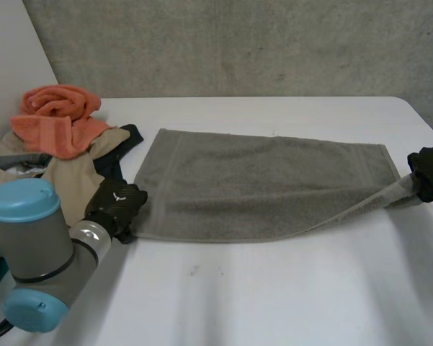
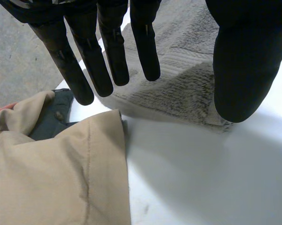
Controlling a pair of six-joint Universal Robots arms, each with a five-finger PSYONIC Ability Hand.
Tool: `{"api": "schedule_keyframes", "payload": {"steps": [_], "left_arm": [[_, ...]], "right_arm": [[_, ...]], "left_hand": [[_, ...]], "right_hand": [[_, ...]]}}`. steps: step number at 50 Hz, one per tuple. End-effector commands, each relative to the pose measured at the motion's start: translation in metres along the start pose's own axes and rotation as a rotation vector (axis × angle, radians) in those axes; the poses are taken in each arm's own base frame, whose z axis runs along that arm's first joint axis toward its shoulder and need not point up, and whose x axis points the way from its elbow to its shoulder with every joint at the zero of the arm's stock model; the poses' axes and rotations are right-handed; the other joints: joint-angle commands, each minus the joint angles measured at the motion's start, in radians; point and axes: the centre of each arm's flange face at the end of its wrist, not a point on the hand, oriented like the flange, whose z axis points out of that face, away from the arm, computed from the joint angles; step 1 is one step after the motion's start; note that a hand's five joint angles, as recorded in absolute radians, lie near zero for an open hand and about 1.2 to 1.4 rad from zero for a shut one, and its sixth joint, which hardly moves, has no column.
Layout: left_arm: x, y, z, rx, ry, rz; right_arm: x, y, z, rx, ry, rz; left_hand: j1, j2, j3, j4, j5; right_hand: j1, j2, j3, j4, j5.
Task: Fold the laundry.
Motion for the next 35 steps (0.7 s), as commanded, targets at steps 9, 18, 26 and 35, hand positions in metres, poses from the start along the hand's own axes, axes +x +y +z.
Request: {"api": "schedule_keyframes", "payload": {"steps": [9,18,26,35], "left_arm": [[-0.001,0.007,0.016,-0.01,0.0,0.007],[-0.006,-0.006,0.003,-0.007,-0.002,0.017],[-0.006,-0.026,-0.08,-0.174,0.135,0.068],[0.003,-0.021,-0.125,-0.291,0.28,0.289]], "right_arm": [[-0.001,0.001,-0.001,-0.005,-0.002,-0.004],[-0.005,0.005,-0.011,-0.064,-0.045,-0.027],[-0.005,-0.014,-0.067,-0.207,-0.242,-0.216],[0.005,-0.001,-0.104,-0.363,-0.42,-0.387]], "left_hand": [[0.785,0.796,0.796,0.8,0.797],[0.786,0.797,0.797,0.801,0.797],[0.786,0.797,0.797,0.801,0.797],[0.786,0.797,0.797,0.801,0.797]], "right_hand": [[0.403,0.22,0.213,0.208,0.221],[0.403,0.22,0.213,0.208,0.221],[0.403,0.22,0.213,0.208,0.221],[0.403,0.22,0.213,0.208,0.221]]}}
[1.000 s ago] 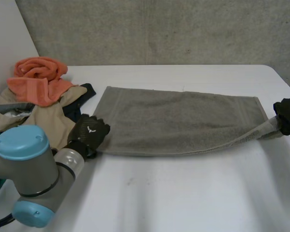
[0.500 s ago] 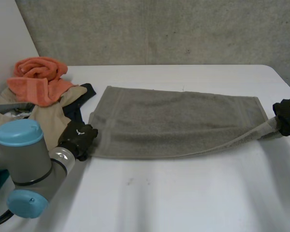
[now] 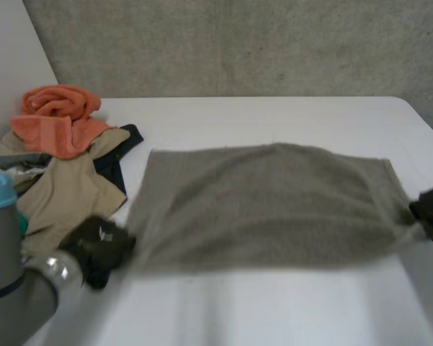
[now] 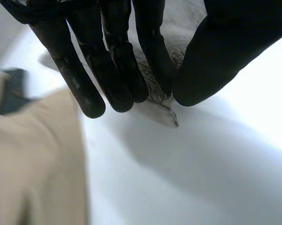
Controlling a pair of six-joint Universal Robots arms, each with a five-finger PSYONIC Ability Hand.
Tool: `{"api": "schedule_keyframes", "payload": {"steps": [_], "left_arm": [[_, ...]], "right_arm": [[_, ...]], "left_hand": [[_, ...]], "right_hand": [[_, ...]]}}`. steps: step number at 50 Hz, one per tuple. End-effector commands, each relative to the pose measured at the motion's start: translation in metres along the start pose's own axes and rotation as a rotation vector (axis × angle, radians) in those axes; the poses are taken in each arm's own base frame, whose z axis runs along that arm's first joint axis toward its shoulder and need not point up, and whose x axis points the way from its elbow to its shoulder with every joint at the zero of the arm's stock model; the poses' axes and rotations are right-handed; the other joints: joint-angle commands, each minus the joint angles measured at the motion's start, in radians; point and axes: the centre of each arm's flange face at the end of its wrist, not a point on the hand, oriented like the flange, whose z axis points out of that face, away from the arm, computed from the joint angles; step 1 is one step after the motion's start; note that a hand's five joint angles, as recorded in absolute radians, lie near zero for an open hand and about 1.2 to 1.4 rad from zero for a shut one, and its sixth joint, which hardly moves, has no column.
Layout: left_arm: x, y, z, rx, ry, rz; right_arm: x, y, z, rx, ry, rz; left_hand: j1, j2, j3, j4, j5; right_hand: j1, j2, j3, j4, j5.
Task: Fold the laundry.
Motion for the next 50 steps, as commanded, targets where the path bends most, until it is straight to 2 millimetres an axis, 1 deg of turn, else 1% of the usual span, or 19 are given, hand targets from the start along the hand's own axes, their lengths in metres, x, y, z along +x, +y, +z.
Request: {"api": "schedule_keyframes", "payload": {"steps": [1,3,6,11,14,16,19,23,31,33,34,35,36,37,38,39,43,46,50], "left_arm": [[0.003,0.0,-0.016,-0.017,0.022,0.141],[-0.004,-0.007,-0.008,0.028,-0.026,0.139],[-0.017,-0.013,0.017,0.072,-0.097,0.114],[-0.035,-0.029,0.046,0.14,-0.168,0.079],[-0.044,-0.043,0.075,0.199,-0.205,0.064],[-0.054,-0.054,0.096,0.25,-0.245,0.045],[-0.059,-0.066,0.114,0.295,-0.275,0.034],[-0.065,-0.08,0.152,0.343,-0.352,0.041],[-0.062,-0.091,0.192,0.389,-0.402,0.061],[-0.059,-0.092,0.197,0.401,-0.403,0.067],[-0.057,-0.092,0.199,0.406,-0.403,0.068],[-0.055,-0.094,0.201,0.421,-0.405,0.072],[-0.053,-0.096,0.2,0.431,-0.408,0.074],[-0.052,-0.097,0.2,0.438,-0.41,0.075],[-0.051,-0.099,0.2,0.45,-0.412,0.075],[-0.048,-0.104,0.197,0.472,-0.42,0.076],[-0.048,-0.119,0.182,0.529,-0.443,0.079],[-0.053,-0.124,0.169,0.545,-0.46,0.075],[-0.051,-0.121,0.161,0.535,-0.45,0.073]], "right_arm": [[-0.005,0.012,-0.019,-0.072,-0.109,-0.104],[-0.002,0.01,-0.015,-0.055,-0.079,-0.086],[0.004,0.01,-0.008,-0.038,-0.042,-0.06],[0.028,0.008,0.025,0.029,0.081,0.011],[0.04,0.002,0.037,0.075,0.135,0.047],[0.048,-0.003,0.055,0.114,0.171,0.073],[0.049,-0.01,0.079,0.149,0.19,0.086],[0.046,-0.011,0.101,0.133,0.216,0.076],[0.042,-0.019,0.127,0.146,0.298,0.05],[0.044,-0.019,0.13,0.156,0.316,0.048],[0.044,-0.021,0.133,0.165,0.333,0.047],[0.045,-0.022,0.133,0.168,0.342,0.046],[0.045,-0.022,0.133,0.167,0.351,0.048],[0.046,-0.022,0.133,0.164,0.359,0.05],[0.048,-0.023,0.131,0.159,0.374,0.059],[0.05,-0.023,0.13,0.158,0.381,0.065],[0.059,-0.031,0.116,0.18,0.412,0.11],[0.067,-0.039,0.099,0.206,0.433,0.128],[0.07,-0.044,0.083,0.218,0.42,0.13]], "left_hand": [[0.244,0.202,0.205,0.197,0.243],[0.244,0.202,0.205,0.197,0.243],[0.244,0.202,0.205,0.197,0.243],[0.244,0.202,0.205,0.197,0.243],[0.244,0.202,0.205,0.197,0.243],[0.244,0.202,0.205,0.197,0.243],[0.244,0.202,0.205,0.197,0.243],[0.244,0.202,0.205,0.197,0.243],[0.244,0.202,0.205,0.197,0.243],[0.244,0.202,0.205,0.197,0.243],[0.244,0.202,0.205,0.197,0.243],[-0.393,-0.434,-0.431,-0.439,-0.393],[-0.844,-0.885,-0.882,-0.89,-0.844],[-0.978,-1.02,-1.016,-1.025,-0.979],[-0.917,-0.959,-0.955,-0.964,-0.918],[-0.978,-1.02,-1.016,-1.025,-0.979],[-0.978,-1.02,-1.016,-1.025,-0.979],[-0.978,-1.02,-1.016,-1.025,-0.979],[-0.978,-1.02,-1.016,-1.025,-0.979]], "right_hand": [[0.404,0.22,0.213,0.208,0.221],[0.404,0.22,0.213,0.208,0.221],[0.404,0.22,0.213,0.208,0.221],[0.404,0.22,0.213,0.208,0.221],[0.404,0.22,0.213,0.208,0.221],[0.404,0.22,0.213,0.208,0.221],[0.404,0.22,0.213,0.208,0.221],[0.404,0.22,0.213,0.208,0.221],[0.404,0.22,0.213,0.208,0.221],[0.355,0.171,0.165,0.159,0.172],[-0.351,-0.536,-0.542,-0.547,-0.534],[-0.699,-0.883,-0.889,-0.894,-0.882],[-0.818,-1.002,-1.009,-1.014,-1.001],[-0.818,-1.002,-1.009,-1.014,-1.001],[-0.818,-1.002,-1.009,-1.014,-1.001],[-0.818,-1.002,-1.009,-1.014,-1.001],[-0.818,-1.002,-1.009,-1.014,-1.001],[-0.818,-1.002,-1.009,-1.014,-1.001],[-0.818,-1.002,-1.009,-1.014,-1.001]]}}
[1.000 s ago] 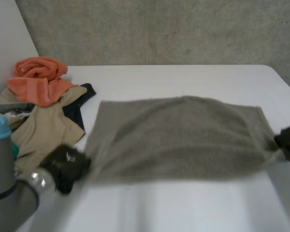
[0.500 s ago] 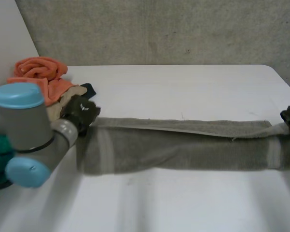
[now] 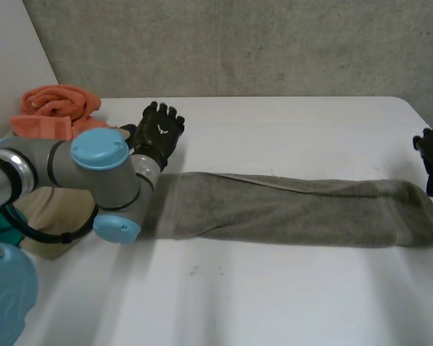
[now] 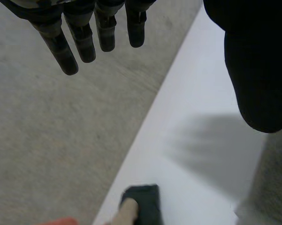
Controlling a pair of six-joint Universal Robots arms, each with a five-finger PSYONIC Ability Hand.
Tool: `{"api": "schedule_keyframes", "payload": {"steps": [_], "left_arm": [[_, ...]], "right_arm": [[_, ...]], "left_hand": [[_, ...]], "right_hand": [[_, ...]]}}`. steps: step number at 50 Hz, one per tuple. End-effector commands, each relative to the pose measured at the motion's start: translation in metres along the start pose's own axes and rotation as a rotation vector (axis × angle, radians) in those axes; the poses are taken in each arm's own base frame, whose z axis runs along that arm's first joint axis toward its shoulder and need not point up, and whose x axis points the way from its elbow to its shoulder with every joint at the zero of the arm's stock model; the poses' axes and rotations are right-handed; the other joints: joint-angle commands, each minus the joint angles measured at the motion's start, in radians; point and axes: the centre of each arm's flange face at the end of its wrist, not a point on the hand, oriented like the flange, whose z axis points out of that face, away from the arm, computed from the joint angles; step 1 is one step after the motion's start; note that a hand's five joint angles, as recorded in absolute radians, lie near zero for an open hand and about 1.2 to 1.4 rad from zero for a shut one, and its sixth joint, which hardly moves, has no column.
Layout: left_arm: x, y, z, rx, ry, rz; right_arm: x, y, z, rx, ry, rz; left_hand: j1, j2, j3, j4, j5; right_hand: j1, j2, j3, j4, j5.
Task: Fold the laundry.
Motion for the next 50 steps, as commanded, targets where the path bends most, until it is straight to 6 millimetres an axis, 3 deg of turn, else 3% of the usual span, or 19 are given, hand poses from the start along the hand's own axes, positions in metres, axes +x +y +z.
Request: {"api": "schedule_keyframes", "payload": {"steps": [1,6,10,20,24,30,33,37,42,49,50], "left_arm": [[-0.011,-0.014,-0.017,0.012,-0.006,-0.006],[-0.006,-0.013,-0.031,-0.011,0.025,-0.006],[-0.003,-0.01,-0.041,-0.031,0.048,-0.008],[0.009,-0.005,-0.053,-0.059,0.085,-0.005],[0.009,-0.003,-0.053,-0.066,0.087,-0.005],[0.005,-0.002,-0.053,-0.071,0.082,-0.005],[0.004,-0.002,-0.054,-0.073,0.08,-0.005],[0.002,-0.004,-0.058,-0.07,0.083,-0.005],[-0.003,-0.009,-0.062,-0.063,0.077,-0.006],[-0.004,-0.013,-0.072,-0.064,0.087,-0.007],[-0.004,-0.013,-0.073,-0.064,0.09,-0.007]], "right_arm": [[0.024,-0.021,-0.026,0.033,0.0,0.039],[0.026,-0.025,-0.032,0.079,-0.089,0.052],[0.013,-0.026,-0.031,0.123,-0.185,0.07],[-0.036,0.002,0.018,0.118,-0.346,0.272],[-0.047,0.007,0.038,0.131,-0.316,0.285],[-0.037,0.006,0.063,0.186,-0.122,0.252],[-0.033,0.003,0.065,0.209,-0.078,0.253],[-0.028,-0.011,0.057,0.233,-0.071,0.29],[-0.007,-0.034,0.03,0.277,-0.084,0.312],[-0.006,-0.042,-0.017,0.197,-0.232,0.315],[-0.004,-0.036,-0.027,0.151,-0.256,0.305]], "left_hand": [[-0.03,-0.03,-0.036,-0.028,-0.05],[-0.03,-0.03,-0.036,-0.028,-0.05],[-0.03,-0.03,-0.036,-0.028,-0.05],[-0.03,-0.03,-0.036,-0.028,-0.05],[-0.03,-0.03,-0.036,-0.028,-0.05],[-0.03,-0.03,-0.036,-0.028,-0.05],[-0.03,-0.03,-0.036,-0.028,-0.05],[-0.03,-0.03,-0.036,-0.028,-0.05],[-0.03,-0.03,-0.036,-0.028,-0.05],[-0.03,-0.03,-0.036,-0.028,-0.05],[-0.03,-0.03,-0.036,-0.028,-0.05]], "right_hand": [[-0.027,-0.045,-0.037,-0.059,-0.068],[-0.027,-0.045,-0.037,-0.059,-0.068],[-0.027,-0.045,-0.037,-0.059,-0.068],[-0.027,-0.045,-0.037,-0.059,-0.068],[-0.027,-0.045,-0.037,-0.059,-0.068],[-0.027,-0.045,-0.037,-0.059,-0.068],[-0.027,-0.045,-0.037,-0.059,-0.068],[-0.027,-0.045,-0.037,-0.059,-0.068],[-0.027,-0.045,-0.037,-0.059,-0.068],[-0.027,-0.045,-0.037,-0.059,-0.068],[-0.027,-0.045,-0.037,-0.059,-0.068]]}}
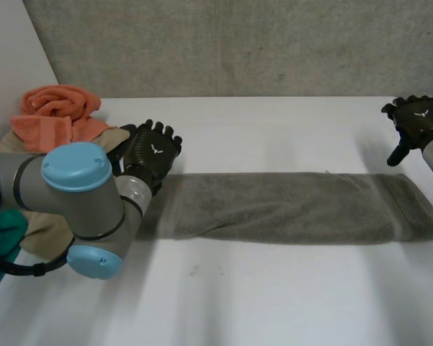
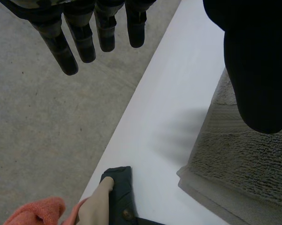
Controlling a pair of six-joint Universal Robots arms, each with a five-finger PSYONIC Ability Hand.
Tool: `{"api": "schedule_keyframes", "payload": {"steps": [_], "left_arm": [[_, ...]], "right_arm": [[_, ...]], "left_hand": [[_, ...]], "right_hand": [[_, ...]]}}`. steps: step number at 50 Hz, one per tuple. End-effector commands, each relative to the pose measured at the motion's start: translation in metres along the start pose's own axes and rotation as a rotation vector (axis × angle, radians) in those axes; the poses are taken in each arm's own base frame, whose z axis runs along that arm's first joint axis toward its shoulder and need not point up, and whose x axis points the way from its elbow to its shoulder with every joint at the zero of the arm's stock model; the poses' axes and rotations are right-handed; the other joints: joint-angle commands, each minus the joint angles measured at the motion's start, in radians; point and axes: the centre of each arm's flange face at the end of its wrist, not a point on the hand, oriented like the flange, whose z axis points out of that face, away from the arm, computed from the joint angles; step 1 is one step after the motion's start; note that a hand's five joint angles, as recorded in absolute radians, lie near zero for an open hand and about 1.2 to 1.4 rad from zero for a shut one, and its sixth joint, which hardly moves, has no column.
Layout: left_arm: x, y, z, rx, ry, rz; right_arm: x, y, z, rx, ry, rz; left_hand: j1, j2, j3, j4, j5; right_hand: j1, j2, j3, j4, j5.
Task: Fold the laundry.
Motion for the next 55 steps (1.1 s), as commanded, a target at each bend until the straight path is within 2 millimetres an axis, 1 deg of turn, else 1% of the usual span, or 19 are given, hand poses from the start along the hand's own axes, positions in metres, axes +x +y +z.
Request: {"api": "schedule_keyframes", "payload": {"steps": [1,6,9,14,18,20,21,23,26,32,36,40,44,45,48,49,51,52,55], "left_arm": [[0.0,-0.004,-0.013,0.001,0.013,-0.001],[0.0,-0.005,-0.019,0.002,0.017,0.0],[-0.001,-0.005,-0.02,0.003,0.016,-0.002],[-0.001,-0.006,-0.02,0.005,0.016,-0.002],[0.001,-0.006,-0.021,0.006,0.019,-0.001],[0.001,-0.007,-0.022,0.008,0.019,-0.001],[0.001,-0.007,-0.022,0.007,0.02,-0.001],[0.002,-0.008,-0.022,0.009,0.02,-0.001],[-0.001,-0.012,-0.024,0.018,0.012,-0.001],[-0.01,-0.02,-0.03,0.036,-0.003,-0.003],[-0.015,-0.021,-0.035,0.037,-0.01,-0.003],[-0.017,-0.021,-0.038,0.034,-0.014,-0.004],[-0.017,-0.019,-0.041,0.026,-0.011,-0.004],[-0.017,-0.019,-0.042,0.024,-0.013,-0.004],[-0.021,-0.016,-0.042,0.015,-0.021,-0.006],[-0.023,-0.014,-0.042,0.01,-0.028,-0.01],[-0.027,-0.013,-0.042,0.004,-0.039,-0.02],[-0.029,-0.013,-0.042,0.004,-0.044,-0.025],[-0.034,-0.011,-0.044,-0.002,-0.058,-0.058]], "right_arm": [[-0.002,-0.011,-0.052,-0.158,-0.13,0.013],[0.02,0.023,-0.082,-0.299,-0.141,-0.077],[0.019,0.04,-0.094,-0.346,-0.171,-0.153],[0.016,0.053,-0.096,-0.356,-0.185,-0.205],[0.02,0.072,-0.089,-0.353,-0.154,-0.207],[0.019,0.08,-0.084,-0.342,-0.142,-0.217],[0.02,0.082,-0.082,-0.336,-0.134,-0.22],[0.025,0.083,-0.077,-0.319,-0.106,-0.237],[0.034,0.085,-0.076,-0.317,-0.068,-0.247],[0.072,0.091,-0.075,-0.32,0.055,-0.292],[0.097,0.08,-0.073,-0.295,0.123,-0.365],[0.099,0.067,-0.071,-0.255,0.125,-0.447],[0.064,0.025,-0.063,-0.111,0.06,-0.488],[0.038,0.001,-0.061,-0.017,0.014,-0.501],[-0.002,-0.028,-0.063,0.119,-0.06,-0.515],[-0.026,-0.044,-0.066,0.201,-0.108,-0.527],[-0.056,-0.06,-0.071,0.285,-0.167,-0.533],[-0.092,-0.078,-0.081,0.377,-0.243,-0.543],[-0.133,-0.096,-0.098,0.479,-0.334,-0.551]], "left_hand": [[-0.03,-0.03,-0.036,-0.028,-0.05],[-0.03,-0.03,-0.036,-0.028,-0.05],[-0.03,-0.03,-0.036,-0.028,-0.05],[-0.03,-0.03,-0.036,-0.028,-0.05],[-0.03,-0.03,-0.036,-0.028,-0.05],[-0.03,-0.03,-0.036,-0.028,-0.05],[-0.03,-0.03,-0.036,-0.028,-0.05],[-0.03,-0.03,-0.036,-0.028,-0.05],[-0.03,-0.03,-0.036,-0.028,-0.05],[-0.03,-0.03,-0.036,-0.028,-0.05],[-0.03,-0.03,-0.036,-0.028,-0.05],[-0.03,-0.03,-0.036,-0.028,-0.05],[-0.03,-0.03,-0.036,-0.028,-0.05],[-0.03,-0.03,-0.036,-0.028,-0.05],[-0.03,-0.03,-0.036,-0.028,-0.05],[-0.03,-0.03,-0.036,-0.028,-0.05],[-0.03,-0.03,-0.036,-0.028,-0.05],[-0.03,-0.03,-0.036,-0.028,-0.05],[-0.03,-0.03,-0.036,-0.028,-0.05]], "right_hand": [[-0.027,-0.045,-0.037,-0.059,-0.068],[0.036,0.017,0.025,0.003,-0.005],[0.13,0.111,0.12,0.098,0.089],[0.227,0.208,0.217,0.195,0.186],[0.271,0.252,0.261,0.239,0.23],[0.432,0.413,0.422,0.4,0.391],[0.598,0.58,0.588,0.566,0.558],[1.192,1.173,1.181,1.159,1.151],[1.195,1.176,1.185,1.163,1.154],[1.195,1.176,1.185,1.163,1.154],[1.195,1.176,1.185,1.163,1.154],[1.195,1.176,1.185,1.163,1.154],[1.195,1.176,1.185,1.163,1.154],[1.195,1.176,1.185,1.163,1.154],[1.195,1.176,1.185,1.163,1.154],[1.195,1.176,1.185,1.163,1.154],[1.195,1.176,1.185,1.163,1.154],[1.195,1.176,1.185,1.163,1.154],[1.195,1.176,1.185,1.163,1.154]]}}
